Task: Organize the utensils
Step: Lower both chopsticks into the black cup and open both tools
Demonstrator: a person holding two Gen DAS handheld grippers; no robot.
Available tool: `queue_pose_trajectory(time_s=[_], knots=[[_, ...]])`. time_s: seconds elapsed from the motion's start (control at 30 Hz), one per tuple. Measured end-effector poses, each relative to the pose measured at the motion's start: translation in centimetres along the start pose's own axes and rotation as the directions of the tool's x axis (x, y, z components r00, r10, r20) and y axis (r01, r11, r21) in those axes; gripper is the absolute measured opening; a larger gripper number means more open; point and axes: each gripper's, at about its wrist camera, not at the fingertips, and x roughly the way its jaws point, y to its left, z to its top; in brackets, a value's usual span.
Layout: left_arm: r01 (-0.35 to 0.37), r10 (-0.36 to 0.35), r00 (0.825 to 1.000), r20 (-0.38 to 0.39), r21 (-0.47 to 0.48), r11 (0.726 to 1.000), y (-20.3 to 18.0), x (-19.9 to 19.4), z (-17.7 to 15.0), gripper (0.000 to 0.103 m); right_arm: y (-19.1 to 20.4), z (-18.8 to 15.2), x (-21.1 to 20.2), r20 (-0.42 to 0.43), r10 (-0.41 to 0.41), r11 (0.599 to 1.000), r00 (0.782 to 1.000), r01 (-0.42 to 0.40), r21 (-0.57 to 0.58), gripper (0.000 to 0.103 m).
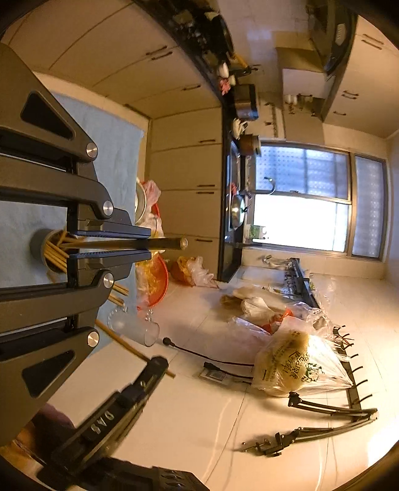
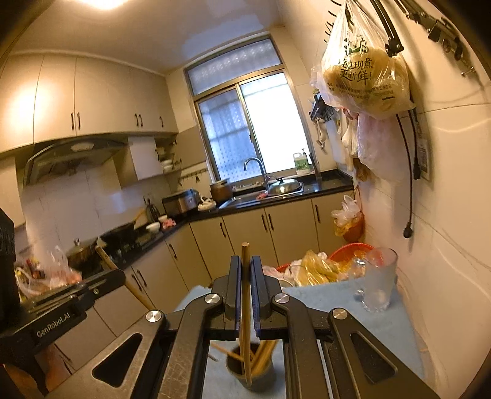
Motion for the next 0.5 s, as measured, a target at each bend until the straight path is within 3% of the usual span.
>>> queue_pose_trajectory(time_s=[0.17,0.3,0.5], knots=[[0.012,-0.013,0.998,-0.066,-0.012,1.000,-0.3,4.3,-1.3,0.007,-0.9,-1.3,4.1,-0.034,-0.022,1.000,0.999,0.023,0.014,0.007],[0.004,-0.005,0.990,-0.141,-0.005,1.000,0.0,7.1,-3.4,0.007,-2.6,-3.6,7.1,-0.121,-0.030,0.998,0.992,0.036,0.045,0.007],[-0.035,0.041,0.982,-0.185,0.036,0.999,-0.4,8.9,-5.8,0.007,-4.5,-6.6,9.6,-0.221,-0.023,0.996,0.975,0.041,0.080,0.007]])
